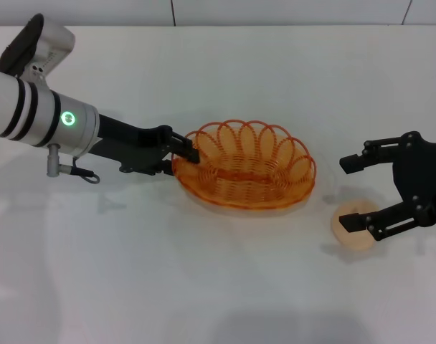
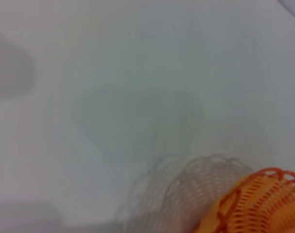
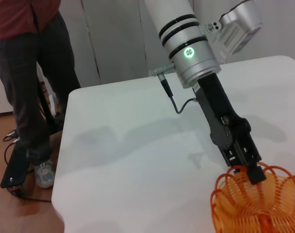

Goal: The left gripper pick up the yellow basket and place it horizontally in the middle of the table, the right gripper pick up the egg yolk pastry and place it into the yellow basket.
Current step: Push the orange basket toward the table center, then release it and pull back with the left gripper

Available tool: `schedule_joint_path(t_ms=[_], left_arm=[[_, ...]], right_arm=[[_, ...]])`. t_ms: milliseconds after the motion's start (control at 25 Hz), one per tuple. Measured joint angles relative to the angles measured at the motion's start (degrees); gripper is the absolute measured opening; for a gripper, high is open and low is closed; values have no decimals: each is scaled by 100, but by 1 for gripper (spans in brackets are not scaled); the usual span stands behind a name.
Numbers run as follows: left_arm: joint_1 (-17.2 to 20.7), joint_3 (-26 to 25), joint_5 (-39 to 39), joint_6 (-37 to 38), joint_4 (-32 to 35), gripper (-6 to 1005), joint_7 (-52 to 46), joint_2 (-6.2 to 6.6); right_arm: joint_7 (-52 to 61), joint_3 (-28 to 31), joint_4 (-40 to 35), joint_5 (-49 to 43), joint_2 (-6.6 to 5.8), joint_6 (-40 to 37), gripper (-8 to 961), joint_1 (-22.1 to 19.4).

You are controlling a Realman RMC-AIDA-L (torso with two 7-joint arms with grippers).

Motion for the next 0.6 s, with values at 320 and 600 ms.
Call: schedule_joint_path(t_ms=[320, 600], left_arm=[[221, 0, -353, 164, 220, 612, 296, 82], [639, -43, -818, 184, 909, 887, 644, 245]], right_arm=[[0, 1, 0, 0, 5, 0, 859, -2], [-1, 0, 29, 0, 18, 20, 847, -6]])
